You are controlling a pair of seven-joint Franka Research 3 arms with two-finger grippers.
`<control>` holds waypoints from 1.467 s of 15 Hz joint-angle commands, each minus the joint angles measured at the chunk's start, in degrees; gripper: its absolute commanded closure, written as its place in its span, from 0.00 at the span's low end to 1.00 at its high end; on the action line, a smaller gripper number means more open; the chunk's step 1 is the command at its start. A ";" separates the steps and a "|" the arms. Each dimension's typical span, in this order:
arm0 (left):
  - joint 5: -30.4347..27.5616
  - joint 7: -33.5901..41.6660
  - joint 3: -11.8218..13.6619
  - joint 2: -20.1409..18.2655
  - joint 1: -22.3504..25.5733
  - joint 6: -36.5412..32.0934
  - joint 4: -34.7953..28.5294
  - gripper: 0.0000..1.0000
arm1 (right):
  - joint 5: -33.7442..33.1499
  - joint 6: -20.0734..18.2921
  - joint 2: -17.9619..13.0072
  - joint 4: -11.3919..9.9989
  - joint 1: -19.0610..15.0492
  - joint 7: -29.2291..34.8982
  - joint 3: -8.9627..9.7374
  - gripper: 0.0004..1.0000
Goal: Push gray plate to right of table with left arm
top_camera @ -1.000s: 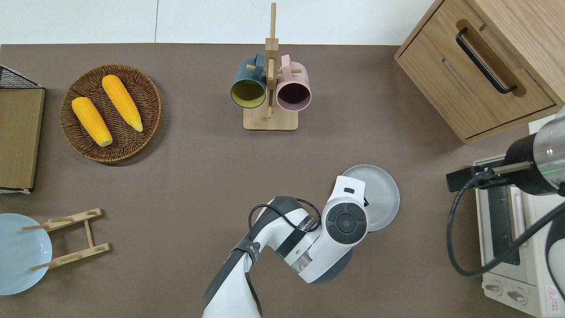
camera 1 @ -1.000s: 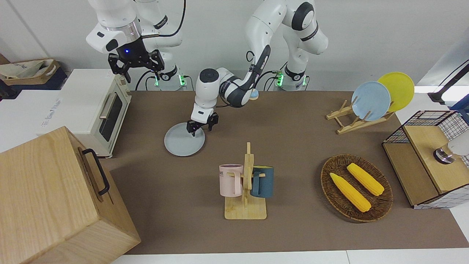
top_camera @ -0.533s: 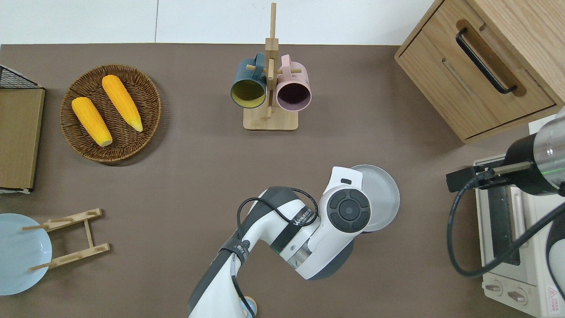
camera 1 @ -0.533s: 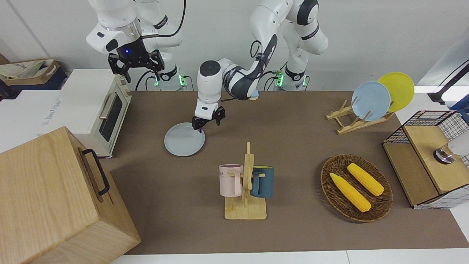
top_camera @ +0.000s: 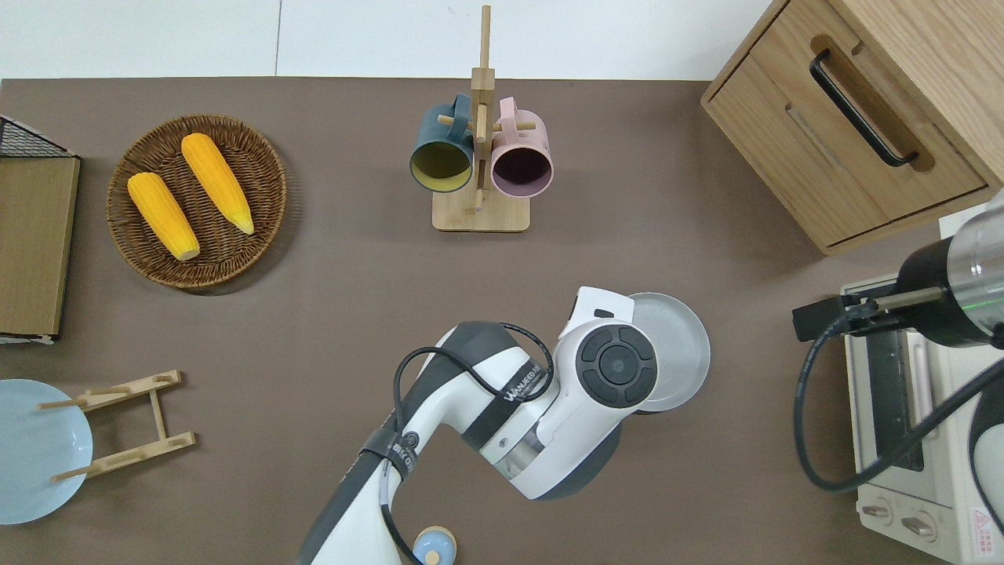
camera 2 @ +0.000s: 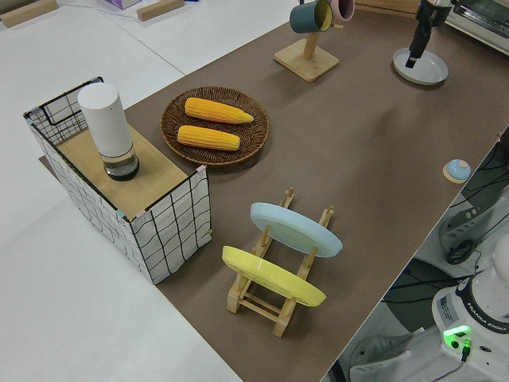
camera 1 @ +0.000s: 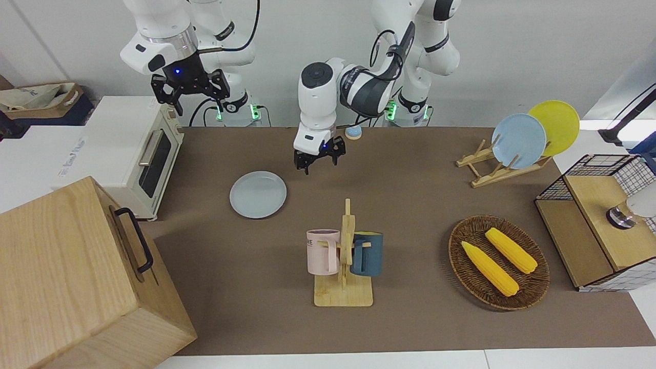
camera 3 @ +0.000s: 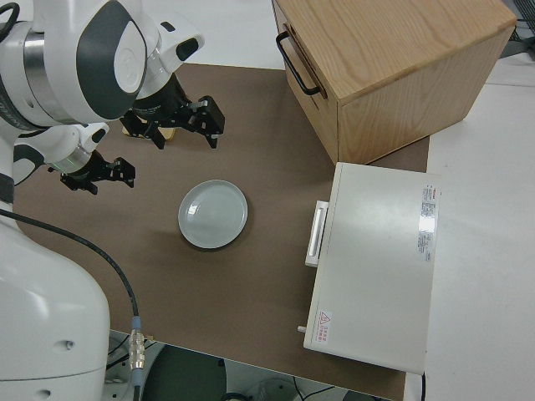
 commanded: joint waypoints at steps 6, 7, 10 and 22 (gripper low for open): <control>-1.17 19.55 0.14 -13.95 13.17 -15.84 -0.35 0.01 | 0.59 -0.84 -0.17 0.45 -1.15 0.05 0.77 0.02; -1.17 21.49 0.14 -15.44 14.58 -17.42 -0.44 0.01 | 0.59 -0.92 -0.17 0.45 -1.15 0.05 0.86 0.02; -0.99 28.60 0.93 -19.49 19.06 -22.44 -0.53 0.01 | 0.59 -0.84 -0.17 0.45 -1.15 0.05 0.86 0.02; -0.64 46.82 2.51 -26.26 33.75 -22.72 -5.35 0.01 | 0.59 -0.84 -0.17 0.45 -1.15 0.05 0.86 0.02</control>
